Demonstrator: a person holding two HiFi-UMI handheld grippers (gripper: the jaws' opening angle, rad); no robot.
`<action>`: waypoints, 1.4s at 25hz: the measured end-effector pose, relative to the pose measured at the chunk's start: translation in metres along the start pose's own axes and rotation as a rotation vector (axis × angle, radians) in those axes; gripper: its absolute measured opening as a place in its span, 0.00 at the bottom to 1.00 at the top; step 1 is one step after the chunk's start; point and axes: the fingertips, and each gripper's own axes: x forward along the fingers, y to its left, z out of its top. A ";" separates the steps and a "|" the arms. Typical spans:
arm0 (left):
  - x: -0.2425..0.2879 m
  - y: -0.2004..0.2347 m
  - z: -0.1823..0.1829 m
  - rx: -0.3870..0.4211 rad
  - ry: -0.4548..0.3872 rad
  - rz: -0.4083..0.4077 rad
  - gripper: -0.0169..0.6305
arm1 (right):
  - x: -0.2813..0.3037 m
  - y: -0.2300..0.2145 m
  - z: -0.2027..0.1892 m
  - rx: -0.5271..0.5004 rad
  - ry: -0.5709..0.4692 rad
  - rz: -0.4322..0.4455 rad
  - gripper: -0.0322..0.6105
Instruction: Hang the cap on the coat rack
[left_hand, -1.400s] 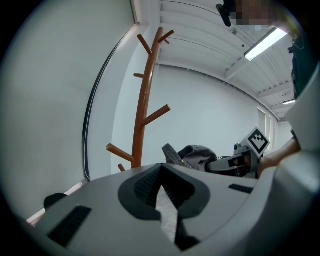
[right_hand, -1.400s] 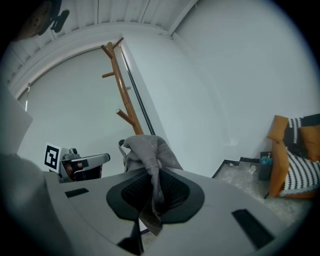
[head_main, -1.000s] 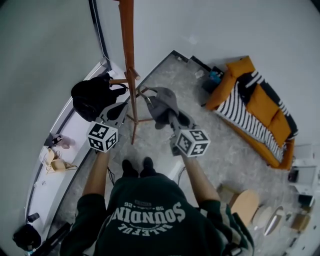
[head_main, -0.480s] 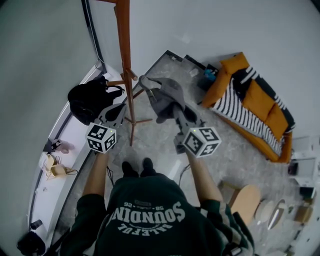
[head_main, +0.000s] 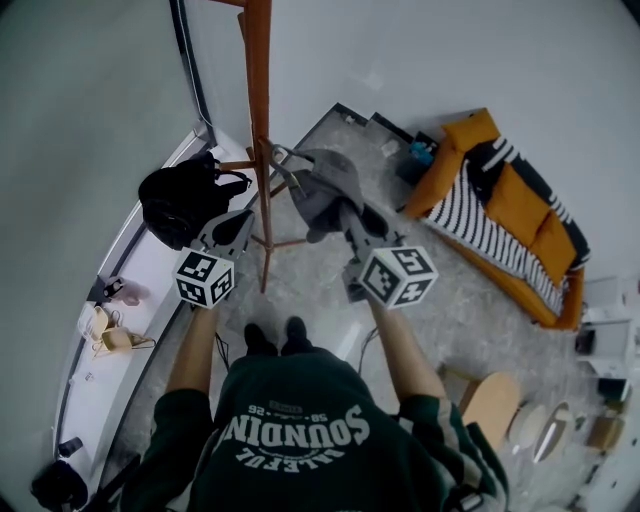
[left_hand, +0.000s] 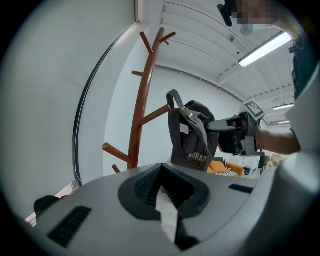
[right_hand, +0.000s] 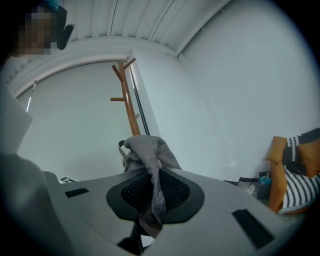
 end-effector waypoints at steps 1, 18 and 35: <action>-0.002 0.001 0.000 -0.001 0.000 0.004 0.03 | 0.002 0.001 -0.001 0.001 0.003 0.001 0.11; -0.025 0.023 -0.013 -0.028 0.012 0.065 0.03 | 0.029 -0.001 -0.026 0.023 0.046 -0.008 0.11; -0.038 0.055 -0.023 -0.055 0.024 0.117 0.03 | 0.069 -0.005 -0.062 0.028 0.116 -0.015 0.11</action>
